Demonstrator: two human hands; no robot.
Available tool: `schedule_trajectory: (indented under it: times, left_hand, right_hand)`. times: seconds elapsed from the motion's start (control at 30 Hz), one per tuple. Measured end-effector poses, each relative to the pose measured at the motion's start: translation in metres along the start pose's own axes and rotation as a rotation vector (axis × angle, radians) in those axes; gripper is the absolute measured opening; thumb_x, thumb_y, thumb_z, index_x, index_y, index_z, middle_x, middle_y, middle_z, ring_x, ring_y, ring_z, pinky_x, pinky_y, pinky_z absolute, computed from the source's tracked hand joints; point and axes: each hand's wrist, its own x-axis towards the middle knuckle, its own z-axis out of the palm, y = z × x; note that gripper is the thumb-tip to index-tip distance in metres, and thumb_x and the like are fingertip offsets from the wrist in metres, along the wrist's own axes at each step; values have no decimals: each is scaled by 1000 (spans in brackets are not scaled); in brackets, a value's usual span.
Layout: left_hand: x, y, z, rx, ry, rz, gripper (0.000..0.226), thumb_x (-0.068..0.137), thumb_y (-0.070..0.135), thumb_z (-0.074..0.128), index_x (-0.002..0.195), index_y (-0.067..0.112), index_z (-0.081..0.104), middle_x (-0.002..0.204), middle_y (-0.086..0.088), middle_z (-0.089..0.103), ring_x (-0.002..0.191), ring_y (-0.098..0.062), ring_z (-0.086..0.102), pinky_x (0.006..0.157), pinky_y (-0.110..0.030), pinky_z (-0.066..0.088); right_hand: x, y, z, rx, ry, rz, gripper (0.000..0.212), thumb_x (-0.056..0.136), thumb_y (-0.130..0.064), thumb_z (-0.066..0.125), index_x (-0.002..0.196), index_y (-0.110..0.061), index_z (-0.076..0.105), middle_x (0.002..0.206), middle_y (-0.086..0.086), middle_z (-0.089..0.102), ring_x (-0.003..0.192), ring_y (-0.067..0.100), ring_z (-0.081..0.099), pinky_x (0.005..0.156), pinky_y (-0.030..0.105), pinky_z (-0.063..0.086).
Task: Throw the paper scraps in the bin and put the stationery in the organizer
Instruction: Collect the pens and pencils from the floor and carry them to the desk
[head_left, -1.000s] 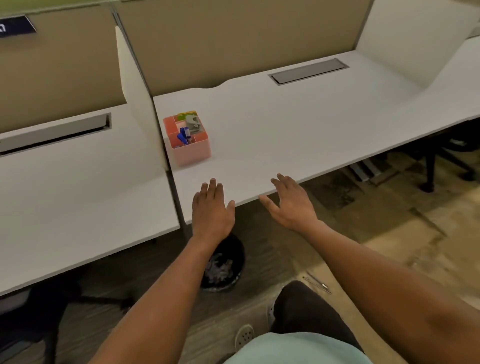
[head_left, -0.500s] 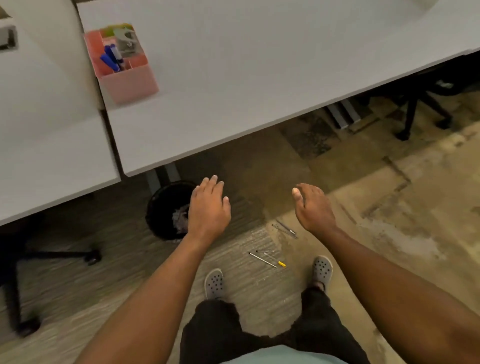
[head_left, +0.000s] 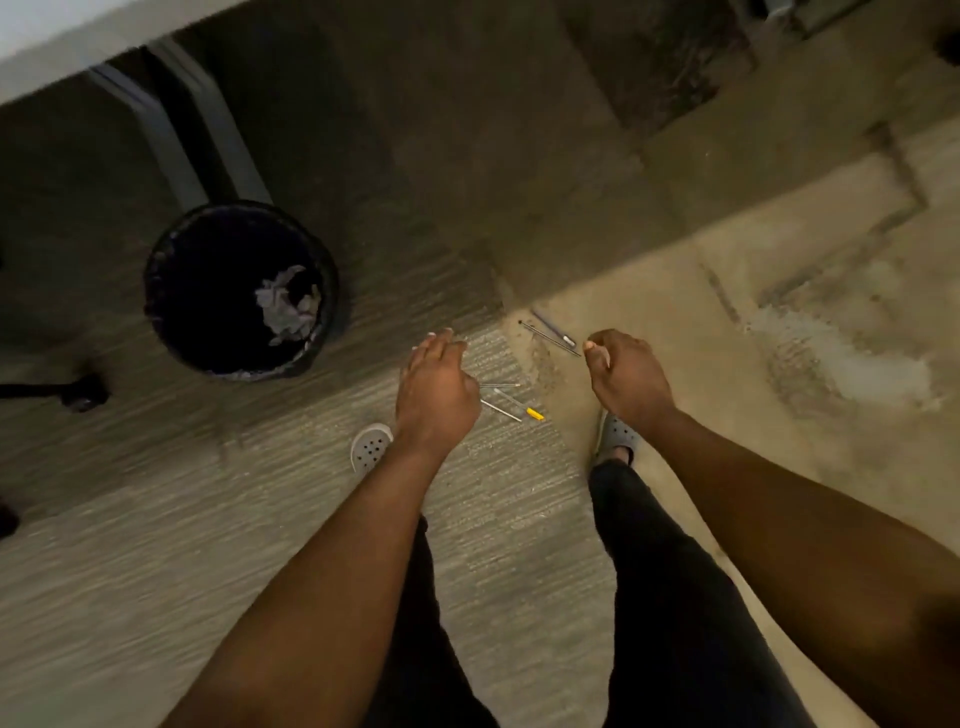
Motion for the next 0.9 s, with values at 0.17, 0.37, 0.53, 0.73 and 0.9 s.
schedule_trajectory:
  times: [0.17,0.37,0.53,0.73,0.9]
  left_hand:
    - [45,-38,108,-19,-22,-45,43,83,11,54,125,10,59,145,-12,48,136,-28,40,115,-37,28]
    - [93,-90,243,96,-133,28,31,80,9,57,109,13,66,121,-8,60,114,-30,53,100,-41,41]
    - [126,-125,330,244,-189,136,31,81,6,57,109,14,66,107,-11,58,100,-31,54,89,-42,47]
    - [146,-154,393,439,-261,273,30,85,9,62,114,13,64,114,-14,59,106,-30,55,91,-44,46]
    - [148,-165,412,536,-301,414,27,86,11,57,113,10,61,119,-15,58,110,-32,53,91,-45,46]
  right_hand:
    - [50,60,97,-47,-149,40,13,87,-15,53,92,-12,65,95,13,69,87,35,64,72,34,49]
    - [95,133,225,-220,-401,30,15,92,-22,47,96,-14,59,100,13,64,91,33,60,67,30,39]
    - [117,181,306,-329,-494,32,18,92,-21,49,105,-14,58,109,13,62,101,34,59,78,35,47]
    - [126,218,360,-464,-398,-118,31,90,-37,58,111,-15,52,106,9,61,95,28,60,69,34,47]
    - [123,229,377,-561,-329,-276,23,93,-22,53,113,-11,55,107,10,58,94,26,57,68,35,48]
